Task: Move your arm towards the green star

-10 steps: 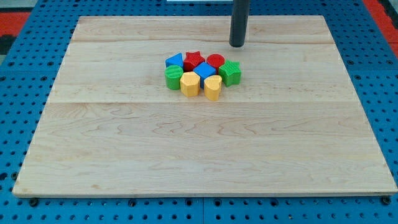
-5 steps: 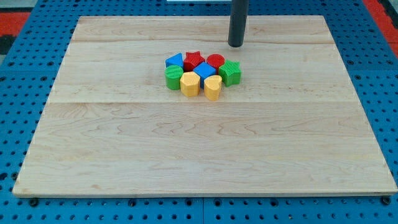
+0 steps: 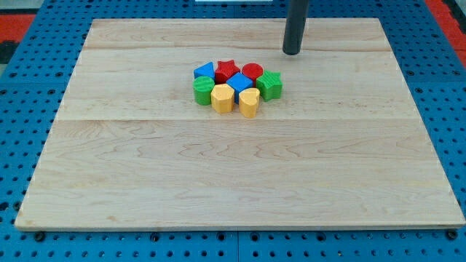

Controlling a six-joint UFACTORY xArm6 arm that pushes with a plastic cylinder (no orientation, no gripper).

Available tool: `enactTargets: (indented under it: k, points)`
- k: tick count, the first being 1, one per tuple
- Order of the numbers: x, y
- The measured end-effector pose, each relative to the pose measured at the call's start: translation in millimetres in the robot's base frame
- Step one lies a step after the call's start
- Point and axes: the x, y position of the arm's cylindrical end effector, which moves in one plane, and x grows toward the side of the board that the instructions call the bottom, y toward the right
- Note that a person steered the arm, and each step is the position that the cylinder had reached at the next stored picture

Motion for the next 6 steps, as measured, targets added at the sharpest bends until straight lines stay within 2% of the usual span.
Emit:
enactTargets:
  k: [1,2,3,6]
  points:
    - [1.1,0.0]
    - [52.4,21.1]
    - [81.3,17.0]
    - [111.7,13.6]
